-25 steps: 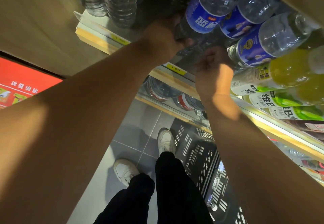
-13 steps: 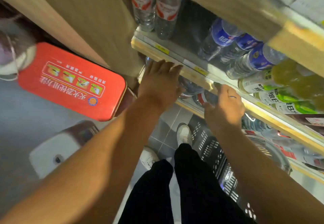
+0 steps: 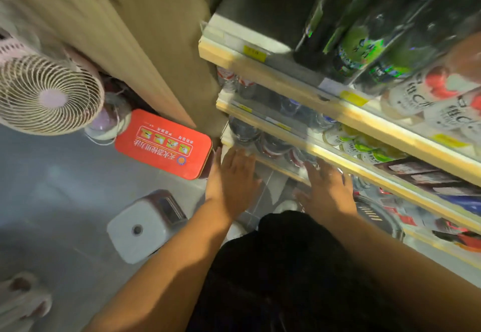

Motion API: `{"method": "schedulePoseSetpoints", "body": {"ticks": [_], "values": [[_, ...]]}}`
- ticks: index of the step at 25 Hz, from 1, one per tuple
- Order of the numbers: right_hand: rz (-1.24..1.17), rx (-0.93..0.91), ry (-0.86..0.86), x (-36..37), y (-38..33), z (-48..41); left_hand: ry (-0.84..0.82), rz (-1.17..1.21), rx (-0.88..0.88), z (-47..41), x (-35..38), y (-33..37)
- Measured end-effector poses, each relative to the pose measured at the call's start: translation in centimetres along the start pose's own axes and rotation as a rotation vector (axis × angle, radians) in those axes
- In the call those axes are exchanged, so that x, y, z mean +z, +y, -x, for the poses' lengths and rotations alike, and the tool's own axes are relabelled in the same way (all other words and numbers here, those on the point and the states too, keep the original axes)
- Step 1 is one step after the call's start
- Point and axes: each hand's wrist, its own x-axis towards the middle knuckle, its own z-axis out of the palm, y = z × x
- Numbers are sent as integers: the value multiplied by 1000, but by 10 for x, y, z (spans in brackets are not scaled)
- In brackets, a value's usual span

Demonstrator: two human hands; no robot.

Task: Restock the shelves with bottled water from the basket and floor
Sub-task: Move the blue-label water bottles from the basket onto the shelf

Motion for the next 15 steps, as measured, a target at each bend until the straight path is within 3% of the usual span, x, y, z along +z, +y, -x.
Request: {"method": "schedulePoseSetpoints", "body": {"ticks": [6,9,15], "values": [[-29,36,35,-34,51,33,68,1,182,-16,-55,52],[-137,100,65,-37,74,45,12,11,159,-41,-55,73],[-289,380,128,-31,86,81,-64,-230,548,-62,-80,129]]}}
